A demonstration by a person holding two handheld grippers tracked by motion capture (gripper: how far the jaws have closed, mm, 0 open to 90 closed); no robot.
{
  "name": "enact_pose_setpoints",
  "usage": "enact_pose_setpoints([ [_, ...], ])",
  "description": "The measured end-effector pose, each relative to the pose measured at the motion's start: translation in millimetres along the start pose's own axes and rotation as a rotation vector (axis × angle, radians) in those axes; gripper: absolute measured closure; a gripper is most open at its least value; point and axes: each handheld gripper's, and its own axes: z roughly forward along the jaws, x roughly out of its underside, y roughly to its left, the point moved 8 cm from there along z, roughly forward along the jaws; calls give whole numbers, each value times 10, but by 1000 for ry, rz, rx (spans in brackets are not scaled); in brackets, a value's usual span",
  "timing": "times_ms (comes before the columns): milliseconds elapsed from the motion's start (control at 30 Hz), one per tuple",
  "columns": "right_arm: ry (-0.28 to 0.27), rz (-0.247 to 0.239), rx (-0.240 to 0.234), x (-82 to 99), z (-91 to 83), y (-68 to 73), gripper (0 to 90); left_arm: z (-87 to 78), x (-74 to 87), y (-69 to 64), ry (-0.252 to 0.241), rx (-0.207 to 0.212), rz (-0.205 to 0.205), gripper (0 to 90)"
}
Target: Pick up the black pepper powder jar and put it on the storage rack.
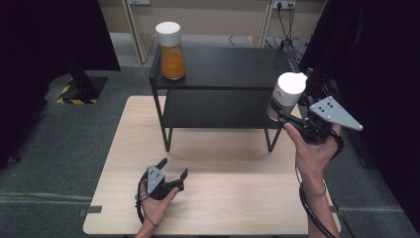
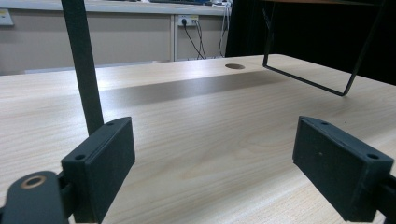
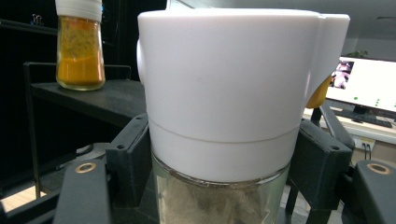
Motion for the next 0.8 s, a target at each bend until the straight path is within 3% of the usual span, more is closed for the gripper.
enact_pose_setpoints([
  [267,-22,-8,1,-222,85,-18,307,-1,1,0,-1,0,0,125],
  [800,-39,27,13,-449,268,-118,307,-2,2,2,-2,1,-1,124],
])
